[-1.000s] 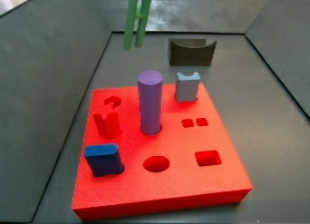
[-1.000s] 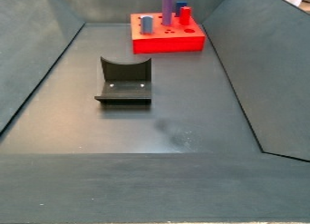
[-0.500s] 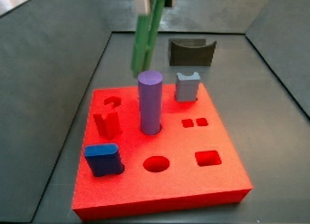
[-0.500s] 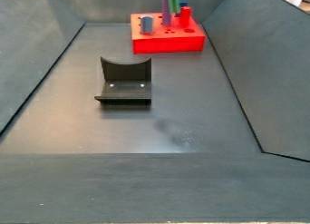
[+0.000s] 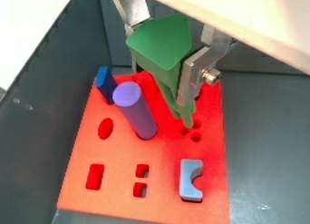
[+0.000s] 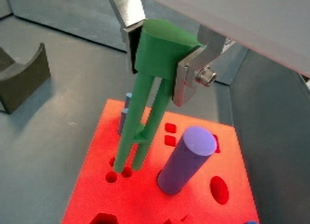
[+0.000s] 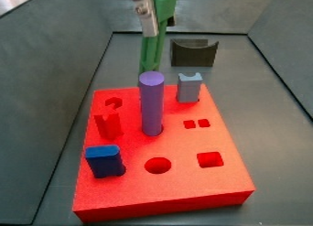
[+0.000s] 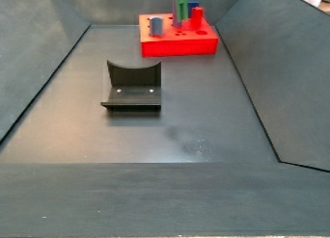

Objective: Pick up the 3 prong object. Move up. Rotate the 3 prong object. Place the 3 prong object on the fixture. Regrasp the 3 prong object. Move to above the board. Insert the 3 prong object.
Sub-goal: Insert the 3 prong object.

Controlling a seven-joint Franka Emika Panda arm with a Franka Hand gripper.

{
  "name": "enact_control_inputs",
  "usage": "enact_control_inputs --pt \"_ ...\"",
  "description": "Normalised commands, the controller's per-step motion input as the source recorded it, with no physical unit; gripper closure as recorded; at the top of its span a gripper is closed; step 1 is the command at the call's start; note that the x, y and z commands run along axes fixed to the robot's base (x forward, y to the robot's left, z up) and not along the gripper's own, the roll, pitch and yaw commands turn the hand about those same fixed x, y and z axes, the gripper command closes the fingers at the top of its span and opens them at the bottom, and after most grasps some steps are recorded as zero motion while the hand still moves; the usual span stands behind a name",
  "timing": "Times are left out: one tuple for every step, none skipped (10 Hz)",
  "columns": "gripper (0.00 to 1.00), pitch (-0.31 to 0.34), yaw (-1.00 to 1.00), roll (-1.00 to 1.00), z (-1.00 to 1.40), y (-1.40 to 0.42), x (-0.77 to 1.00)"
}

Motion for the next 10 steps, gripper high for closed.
enact_control_inputs --pt "1.0 0.0 0.1 -0.04 0.0 0.12 0.0" --pt "1.0 -0.181 0.12 -0.15 -0.19 0.12 -0.03" --pt "1.0 -0.299 0.2 -0.31 -0.22 0.28 0.0" --pt "1.0 -0.203 0.17 -0.23 -0.17 0.23 0.0" --pt "1.0 -0.214 0.14 -0.25 -0.2 0.18 0.0" --pt "1.0 -0.264 0.14 -0.31 -0.21 0.18 0.0" --pt "1.0 -0.2 0.13 -0.23 -0.18 0.06 0.0" --pt "1.0 -0.147 0.1 -0.09 -0.15 -0.09 0.0" --pt "1.0 -0.131 0.15 -0.06 -0.15 -0.21 0.0" --pt "1.0 -0.123 0.18 0.0 -0.12 -0.24 -0.01"
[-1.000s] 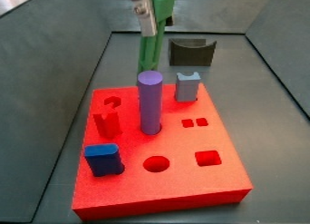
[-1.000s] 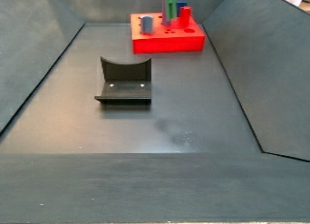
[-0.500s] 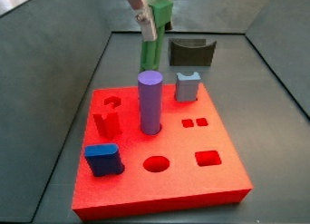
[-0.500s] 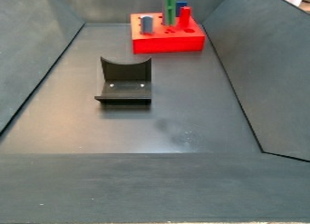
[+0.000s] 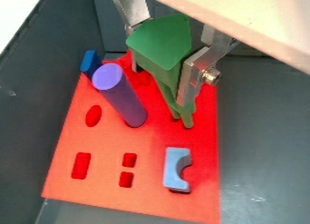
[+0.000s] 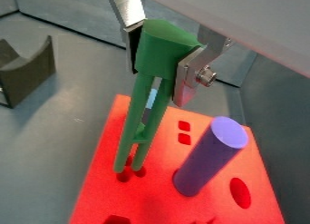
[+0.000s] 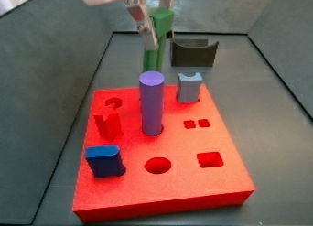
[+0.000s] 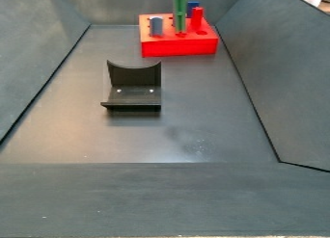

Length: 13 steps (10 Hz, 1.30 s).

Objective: Pick up the 3 prong object. Move up. Rotate the 3 prong object. Place the 3 prong object on the fixture. Regrasp the 3 prong object. Move to above the board. Insert the 3 prong object.
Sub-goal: Insert the 3 prong object.

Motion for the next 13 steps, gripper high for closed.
enact_control_inputs --pt "1.0 -0.123 0.14 -0.02 -0.08 -0.11 -0.07" --pt "1.0 -0.113 0.14 -0.01 -0.09 0.0 -0.06" --pt "1.0 -0.046 0.21 -0.04 -0.09 0.01 0.0" --pt "1.0 -0.059 0.22 -0.04 -0.09 0.0 0.0" --pt "1.0 -0.123 0.23 -0.04 -0.12 0.0 -0.02" --pt "1.0 -0.154 0.26 -0.05 -0.16 0.0 0.0" --pt "1.0 -0.166 0.28 -0.07 -0.19 0.0 0.0" --pt "1.0 -0.203 0.29 -0.09 -0.23 0.0 0.0" --pt "1.0 -0.263 0.31 -0.16 -0.36 0.0 0.02" --pt "1.0 -0.291 0.35 -0.15 -0.43 0.0 0.01" --pt "1.0 -0.307 0.35 -0.13 -0.48 0.0 0.0" --pt "1.0 -0.289 0.48 -0.09 -0.57 0.0 0.09" --pt "1.0 -0.273 0.71 -0.07 -0.59 0.0 0.09"
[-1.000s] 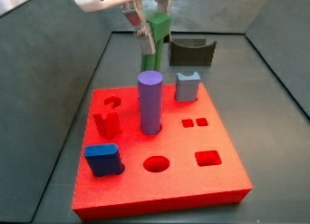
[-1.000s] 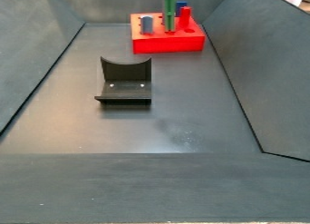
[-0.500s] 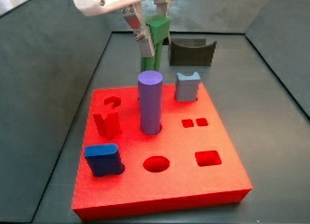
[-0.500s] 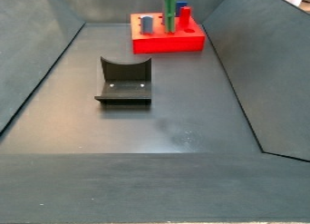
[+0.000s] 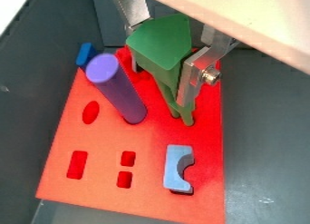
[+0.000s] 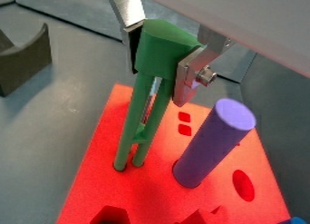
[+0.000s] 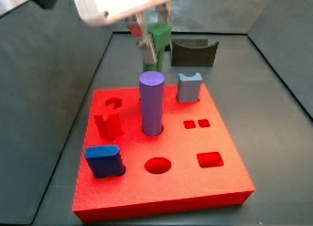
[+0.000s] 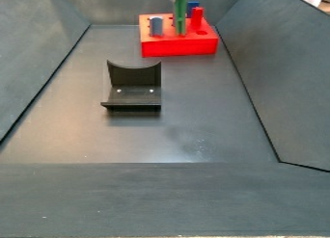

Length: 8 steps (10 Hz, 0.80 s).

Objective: Pick up the 3 prong object. Move up. Rotate the 3 prong object. Place the 3 prong object on the fixture. Regrasp the 3 prong object. Move to above the board. Insert the 3 prong object.
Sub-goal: Insert the 3 prong object.

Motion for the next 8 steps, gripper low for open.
enact_control_inputs --pt "1.0 -0.29 0.76 -0.08 -0.55 0.02 0.03" --pt "1.0 -0.281 0.74 -0.01 -0.57 0.0 0.02" --pt "1.0 -0.247 0.69 0.0 -0.6 0.05 0.0" --pt "1.0 0.0 0.66 0.11 -0.43 0.27 -0.03" --pt "1.0 0.077 0.66 0.18 -0.33 0.22 -0.09" --pt "1.0 0.157 0.45 0.3 -0.29 0.03 -0.03" --pt "1.0 0.194 0.24 0.4 -0.19 0.0 -0.25" --pt "1.0 0.147 0.16 0.43 -0.22 -0.1 -0.11"
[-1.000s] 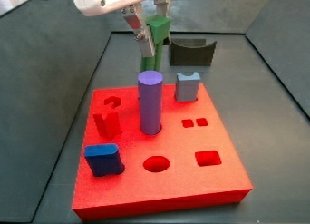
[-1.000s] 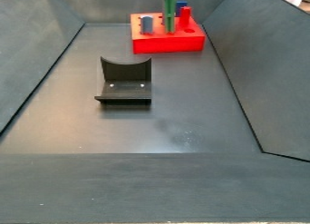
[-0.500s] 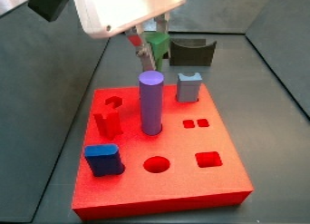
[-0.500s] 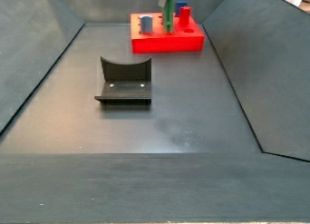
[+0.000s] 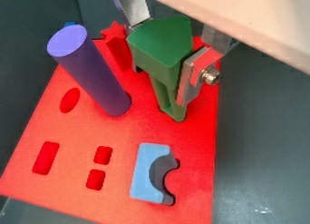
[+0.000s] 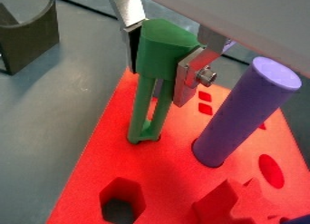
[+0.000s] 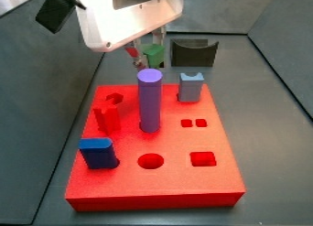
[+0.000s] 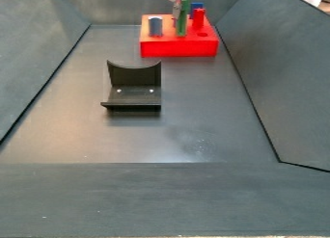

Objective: Pick up the 3 prong object. Move up. Rotate the 3 prong object. Place the 3 prong object on the fixture. Regrasp the 3 prong object. Move to above the board. Insert the 3 prong object.
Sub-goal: Insert the 3 prong object.

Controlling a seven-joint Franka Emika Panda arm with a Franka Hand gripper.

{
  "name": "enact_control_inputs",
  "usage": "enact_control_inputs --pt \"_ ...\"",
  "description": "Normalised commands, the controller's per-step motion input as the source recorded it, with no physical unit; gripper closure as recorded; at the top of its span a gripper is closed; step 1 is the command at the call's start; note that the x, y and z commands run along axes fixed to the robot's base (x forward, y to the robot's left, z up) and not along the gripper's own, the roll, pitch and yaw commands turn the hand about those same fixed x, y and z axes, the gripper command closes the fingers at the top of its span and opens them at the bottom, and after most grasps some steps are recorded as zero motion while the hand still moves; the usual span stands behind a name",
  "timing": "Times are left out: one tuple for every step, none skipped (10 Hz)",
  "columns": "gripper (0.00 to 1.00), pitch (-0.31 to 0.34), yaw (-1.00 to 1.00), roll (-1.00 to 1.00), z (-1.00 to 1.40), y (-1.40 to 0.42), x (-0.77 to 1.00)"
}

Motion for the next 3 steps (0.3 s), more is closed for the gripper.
enact_control_inputs --pt "1.0 0.014 0.0 0.15 -0.2 0.0 0.02" --pt "1.0 0.0 0.0 0.08 -0.05 0.0 0.0" --pt "1.0 0.0 0.0 0.0 0.0 0.0 0.0"
